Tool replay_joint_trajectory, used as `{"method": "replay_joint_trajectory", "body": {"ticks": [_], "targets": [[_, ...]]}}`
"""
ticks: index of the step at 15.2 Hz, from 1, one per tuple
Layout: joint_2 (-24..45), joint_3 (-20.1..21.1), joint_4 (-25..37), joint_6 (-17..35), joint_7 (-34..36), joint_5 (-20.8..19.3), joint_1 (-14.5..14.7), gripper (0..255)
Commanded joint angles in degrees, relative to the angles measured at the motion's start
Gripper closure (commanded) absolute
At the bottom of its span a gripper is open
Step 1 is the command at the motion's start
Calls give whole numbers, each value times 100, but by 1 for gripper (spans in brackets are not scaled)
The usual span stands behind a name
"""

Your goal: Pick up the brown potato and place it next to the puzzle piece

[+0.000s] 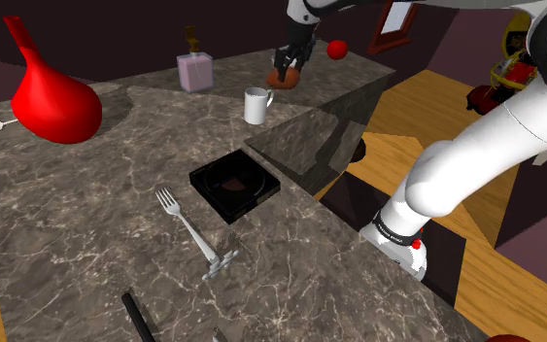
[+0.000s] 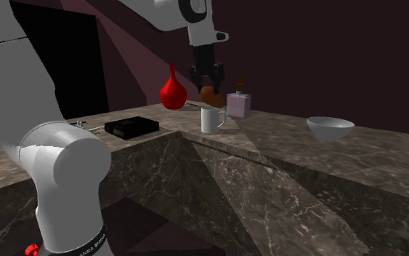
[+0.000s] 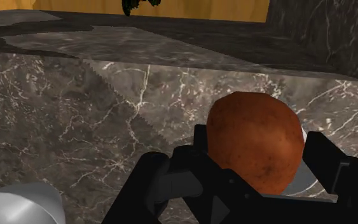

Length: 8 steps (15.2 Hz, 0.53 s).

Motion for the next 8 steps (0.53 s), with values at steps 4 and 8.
{"method": "replay_joint_trajectory", "body": {"ticks": [4,8], "targets": [[-678,407,-587,-135,582,77,217,255],[-1166,758,-967,-275,1037,218,408,255]]}}
